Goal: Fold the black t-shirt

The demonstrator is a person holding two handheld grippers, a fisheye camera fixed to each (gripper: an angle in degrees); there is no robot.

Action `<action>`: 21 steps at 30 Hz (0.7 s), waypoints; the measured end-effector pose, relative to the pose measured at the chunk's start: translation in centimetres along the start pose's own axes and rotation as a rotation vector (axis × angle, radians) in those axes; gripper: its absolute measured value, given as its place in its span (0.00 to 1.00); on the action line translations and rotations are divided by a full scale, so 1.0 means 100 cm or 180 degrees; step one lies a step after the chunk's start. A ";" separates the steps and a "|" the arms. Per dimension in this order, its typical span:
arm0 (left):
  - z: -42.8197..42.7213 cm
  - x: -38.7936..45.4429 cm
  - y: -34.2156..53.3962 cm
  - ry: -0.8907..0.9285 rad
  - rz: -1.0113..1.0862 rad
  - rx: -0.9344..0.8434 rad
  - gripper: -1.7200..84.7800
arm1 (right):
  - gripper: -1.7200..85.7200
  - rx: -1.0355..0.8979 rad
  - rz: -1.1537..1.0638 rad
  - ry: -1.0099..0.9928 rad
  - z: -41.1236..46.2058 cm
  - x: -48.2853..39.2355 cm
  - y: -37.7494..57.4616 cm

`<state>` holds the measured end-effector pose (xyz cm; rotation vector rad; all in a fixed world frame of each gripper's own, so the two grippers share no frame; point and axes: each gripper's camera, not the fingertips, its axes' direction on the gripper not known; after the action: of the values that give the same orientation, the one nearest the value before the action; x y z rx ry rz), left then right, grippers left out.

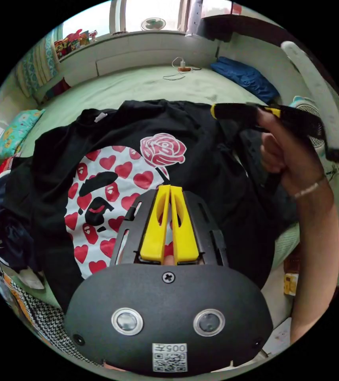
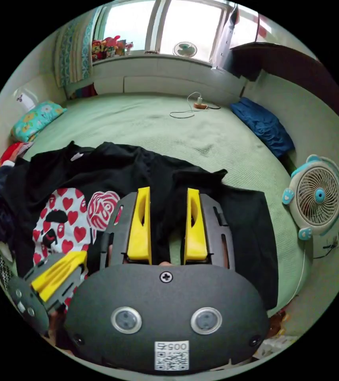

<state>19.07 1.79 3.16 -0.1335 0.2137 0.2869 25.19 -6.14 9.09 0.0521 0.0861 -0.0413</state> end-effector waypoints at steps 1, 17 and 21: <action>0.003 0.000 -0.002 0.0001 0.0016 -0.0004 0.02 | 0.14 -0.0090 0.0015 0.0130 0.017 -0.002 -0.009; 0.070 -0.028 -0.026 -0.0007 -0.0027 0.0074 0.02 | 0.00 0.0216 0.0842 0.0280 0.039 0.054 0.003; 0.087 -0.038 -0.029 0.0019 -0.0078 0.0010 0.02 | 0.00 0.0040 0.1347 0.0214 0.061 0.071 0.016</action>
<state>18.07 -0.61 12.76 -0.1337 0.2182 0.2618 32.89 -5.11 14.64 0.0836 0.1406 0.3831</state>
